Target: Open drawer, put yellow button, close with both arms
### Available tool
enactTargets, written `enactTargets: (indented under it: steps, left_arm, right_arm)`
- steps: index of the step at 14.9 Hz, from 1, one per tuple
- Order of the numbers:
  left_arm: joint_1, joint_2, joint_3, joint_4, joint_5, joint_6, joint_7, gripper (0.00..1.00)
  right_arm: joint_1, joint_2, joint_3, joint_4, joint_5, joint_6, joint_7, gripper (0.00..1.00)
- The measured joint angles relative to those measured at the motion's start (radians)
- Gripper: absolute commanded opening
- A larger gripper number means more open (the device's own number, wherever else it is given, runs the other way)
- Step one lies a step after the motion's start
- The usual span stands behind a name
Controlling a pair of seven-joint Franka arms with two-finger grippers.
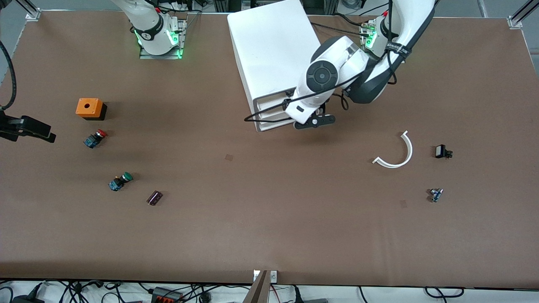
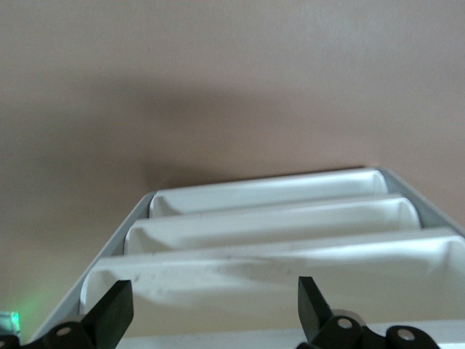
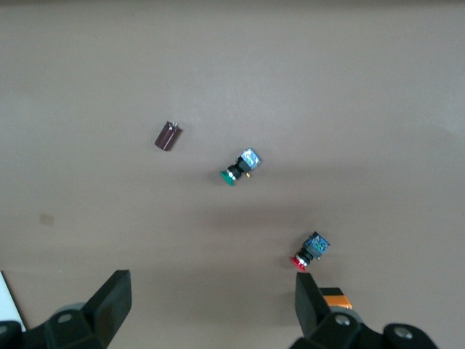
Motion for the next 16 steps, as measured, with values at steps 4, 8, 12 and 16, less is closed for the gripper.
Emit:
enactTargets:
  steps: [4,8,12,16]
  left_arm:
    - [0.0,0.0,-0.009,0.0,0.0,-0.033,-0.002,1.0]
    - [0.003,-0.001,-0.015,0.0,0.004,-0.034,-0.004,1.0]
    - [0.044,-0.015,-0.016,0.044,0.004,-0.036,0.0,1.0]
    - [0.155,-0.03,-0.016,0.142,0.028,-0.116,0.086,1.0]
  right_arm:
    - [-0.003,-0.021,0.0,-0.024,-0.003,-0.002,0.0,1.0]
    - [0.012,-0.042,-0.007,-0.044,-0.006,-0.004,0.0,1.0]
    - [0.034,-0.099,-0.007,-0.124,-0.045,0.0,0.0,1.0]
    - [0.034,-0.189,-0.012,-0.277,-0.045,0.059,0.0,1.0]
